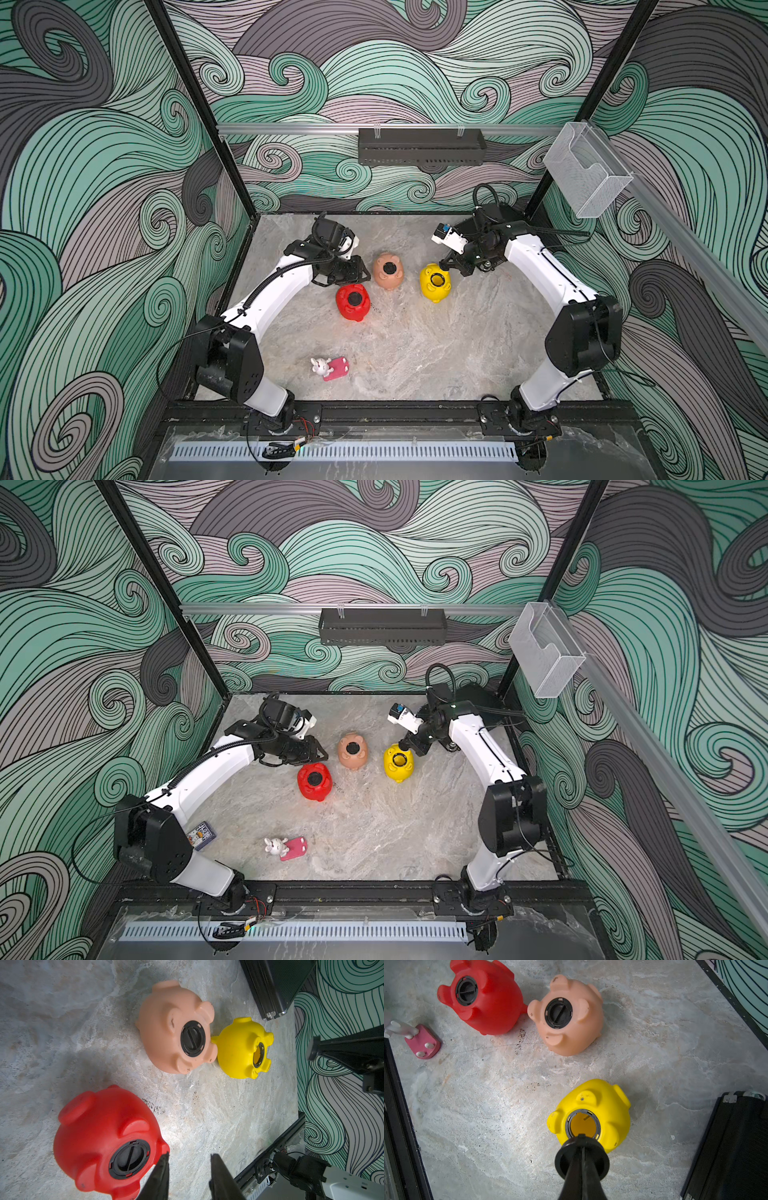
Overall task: Close piggy banks
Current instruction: Insert the knob into the piggy bank.
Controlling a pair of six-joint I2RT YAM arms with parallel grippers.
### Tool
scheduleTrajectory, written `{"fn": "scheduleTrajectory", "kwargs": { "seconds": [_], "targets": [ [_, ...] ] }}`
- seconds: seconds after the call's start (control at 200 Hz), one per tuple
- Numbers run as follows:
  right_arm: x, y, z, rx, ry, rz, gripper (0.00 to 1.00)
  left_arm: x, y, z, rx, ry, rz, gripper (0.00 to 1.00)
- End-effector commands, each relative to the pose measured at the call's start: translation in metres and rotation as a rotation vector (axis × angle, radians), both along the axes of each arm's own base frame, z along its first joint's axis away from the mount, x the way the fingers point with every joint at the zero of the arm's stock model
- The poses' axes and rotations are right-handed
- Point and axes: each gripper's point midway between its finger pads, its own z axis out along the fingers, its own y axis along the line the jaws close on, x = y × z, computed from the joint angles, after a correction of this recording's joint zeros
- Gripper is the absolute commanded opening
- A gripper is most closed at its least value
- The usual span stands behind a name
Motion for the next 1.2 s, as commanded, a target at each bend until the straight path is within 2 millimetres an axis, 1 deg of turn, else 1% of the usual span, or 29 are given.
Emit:
{"fn": "scheduleTrajectory", "kwargs": {
  "seconds": [0.0, 0.115, 0.24, 0.345, 0.555, 0.766, 0.921, 1.196],
  "targets": [
    [-0.011, 0.005, -0.004, -0.032, 0.024, 0.077, 0.00, -0.002, -0.001, -0.006, -0.007, 0.013, -0.012, 0.34],
    [-0.013, 0.006, -0.014, -0.075, 0.030, 0.101, 0.00, -0.004, -0.001, -0.008, -0.006, 0.018, -0.014, 0.34],
    [-0.014, 0.008, -0.016, -0.109, 0.017, 0.120, 0.00, -0.004, 0.001, -0.005, -0.004, 0.001, -0.011, 0.34],
    [-0.012, 0.004, -0.022, -0.145, 0.016, 0.121, 0.00, -0.005, 0.001, -0.005, -0.005, 0.002, -0.015, 0.34],
    [-0.004, 0.005, -0.033, -0.186, 0.023, 0.127, 0.00, -0.006, 0.000, -0.007, -0.006, 0.011, -0.018, 0.34],
    [-0.003, 0.013, -0.044, -0.200, 0.040, 0.160, 0.00, -0.007, 0.001, -0.009, -0.003, 0.014, -0.021, 0.34],
    [0.001, 0.012, -0.048, -0.219, 0.041, 0.159, 0.00, -0.006, 0.001, -0.010, -0.004, 0.021, -0.015, 0.34],
    [-0.001, 0.010, -0.056, -0.238, 0.053, 0.172, 0.00, -0.003, 0.000, -0.012, -0.005, 0.023, -0.013, 0.34]
  ]
}}
